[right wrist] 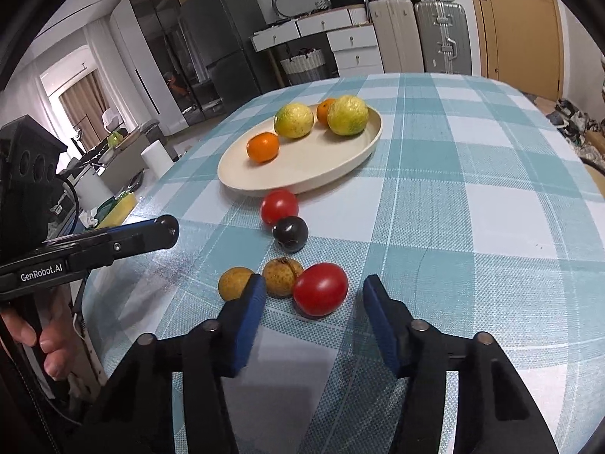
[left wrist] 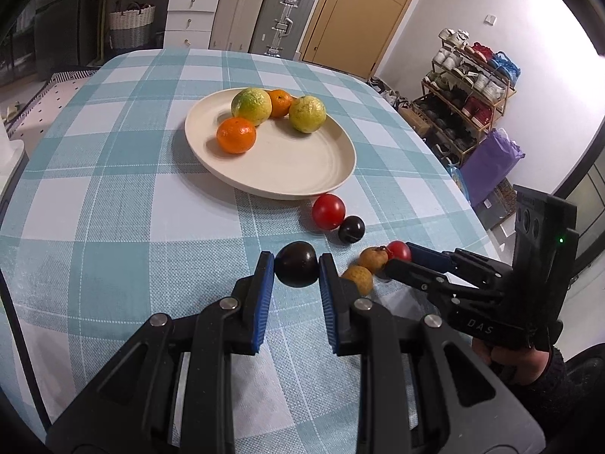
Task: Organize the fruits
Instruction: 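Grasp a red tomato with the right tool while the left tool holds the plum, then carry the plum and tomato onto the cream plate and open both tools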
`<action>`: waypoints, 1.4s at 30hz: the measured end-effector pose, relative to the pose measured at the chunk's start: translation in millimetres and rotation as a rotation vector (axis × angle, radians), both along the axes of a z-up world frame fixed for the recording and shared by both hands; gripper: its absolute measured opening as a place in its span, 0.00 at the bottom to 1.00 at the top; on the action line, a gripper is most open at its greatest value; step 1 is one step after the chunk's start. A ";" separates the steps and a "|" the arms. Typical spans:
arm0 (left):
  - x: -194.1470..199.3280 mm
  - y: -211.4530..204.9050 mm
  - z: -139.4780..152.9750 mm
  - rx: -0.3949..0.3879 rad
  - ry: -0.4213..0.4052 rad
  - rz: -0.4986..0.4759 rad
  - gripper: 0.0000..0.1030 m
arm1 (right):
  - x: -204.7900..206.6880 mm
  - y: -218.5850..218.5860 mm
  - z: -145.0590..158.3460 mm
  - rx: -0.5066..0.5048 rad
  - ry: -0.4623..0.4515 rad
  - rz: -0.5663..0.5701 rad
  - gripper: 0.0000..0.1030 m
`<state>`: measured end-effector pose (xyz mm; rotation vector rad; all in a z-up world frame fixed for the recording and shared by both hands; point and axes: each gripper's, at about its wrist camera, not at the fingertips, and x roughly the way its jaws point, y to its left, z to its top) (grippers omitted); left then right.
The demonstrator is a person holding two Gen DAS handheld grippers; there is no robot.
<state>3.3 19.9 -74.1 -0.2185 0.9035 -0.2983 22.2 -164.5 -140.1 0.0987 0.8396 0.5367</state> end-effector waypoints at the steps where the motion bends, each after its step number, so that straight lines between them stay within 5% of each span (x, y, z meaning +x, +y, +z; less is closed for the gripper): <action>1: 1.0 -0.3 0.5 0.007 -0.002 0.002 0.21 | 0.8 0.2 -0.8 0.003 0.005 0.004 0.40; 4: 4.3 -1.2 2.6 0.024 -0.005 0.004 0.21 | 2.5 -0.7 -2.3 0.009 0.016 0.000 0.30; 23: 46.2 0.1 9.8 0.063 -0.008 0.012 0.21 | 7.6 -27.0 24.7 0.089 -0.068 -0.018 0.29; 42: 124.2 32.3 13.8 0.036 -0.004 0.057 0.21 | 80.4 13.9 59.6 0.118 -0.128 0.064 0.29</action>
